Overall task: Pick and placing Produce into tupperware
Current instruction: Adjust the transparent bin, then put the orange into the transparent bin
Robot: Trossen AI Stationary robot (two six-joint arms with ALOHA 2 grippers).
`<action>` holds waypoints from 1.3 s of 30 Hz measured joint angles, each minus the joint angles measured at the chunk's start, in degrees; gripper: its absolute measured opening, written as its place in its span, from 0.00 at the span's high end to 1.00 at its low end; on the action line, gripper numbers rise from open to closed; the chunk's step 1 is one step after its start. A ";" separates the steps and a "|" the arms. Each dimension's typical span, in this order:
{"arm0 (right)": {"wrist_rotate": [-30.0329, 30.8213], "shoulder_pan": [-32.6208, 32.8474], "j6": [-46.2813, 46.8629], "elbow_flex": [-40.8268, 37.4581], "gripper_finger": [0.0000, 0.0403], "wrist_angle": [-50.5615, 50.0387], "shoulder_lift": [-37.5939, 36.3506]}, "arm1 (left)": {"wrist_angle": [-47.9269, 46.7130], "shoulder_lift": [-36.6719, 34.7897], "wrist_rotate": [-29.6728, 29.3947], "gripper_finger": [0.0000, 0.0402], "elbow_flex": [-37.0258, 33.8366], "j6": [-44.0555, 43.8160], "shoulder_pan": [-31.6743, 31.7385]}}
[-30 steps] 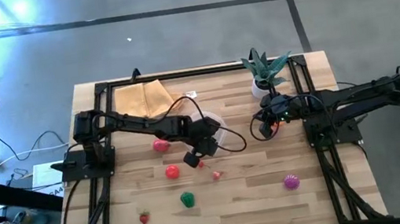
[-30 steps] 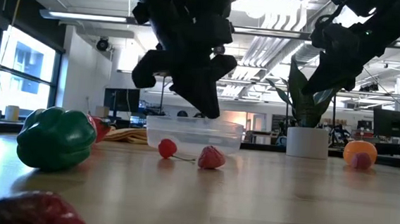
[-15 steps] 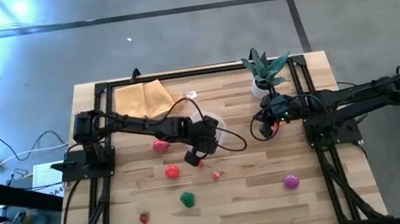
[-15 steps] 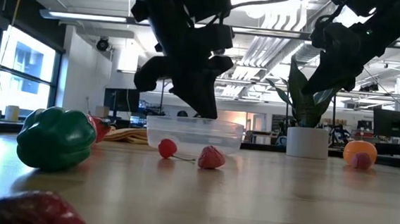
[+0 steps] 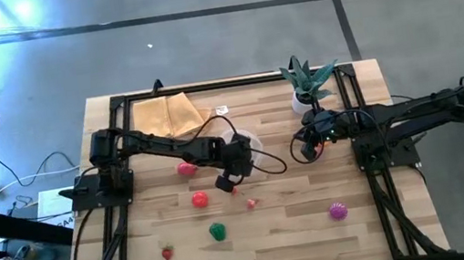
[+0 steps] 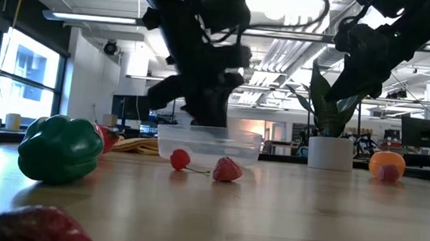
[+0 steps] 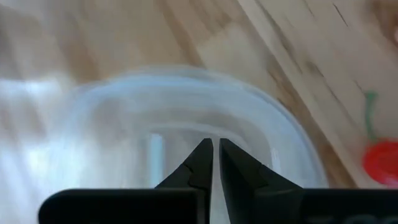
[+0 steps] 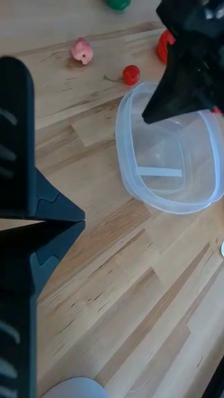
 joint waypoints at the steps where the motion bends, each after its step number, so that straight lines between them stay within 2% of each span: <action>1: 0.00 0.00 0.00 0.00 1.00 0.00 0.00 | 0.49 0.01 0.40 0.95 0.00 0.00 -0.04; 10: 0.00 0.00 0.00 0.00 1.00 0.00 0.00 | 4.60 2.83 7.20 0.95 0.05 -0.05 -0.81; 29: 0.00 -0.01 -0.20 0.00 1.00 -0.02 0.00 | 7.40 3.63 7.06 0.95 0.08 0.92 -1.17; 32: 0.00 0.00 -0.20 0.00 1.00 -0.02 0.00 | 6.74 2.69 5.28 0.95 0.46 1.00 -1.17; 39: -0.38 -0.01 -0.20 -0.02 1.00 -0.42 0.00 | -8.00 1.21 -0.42 0.95 8.34 1.09 -1.17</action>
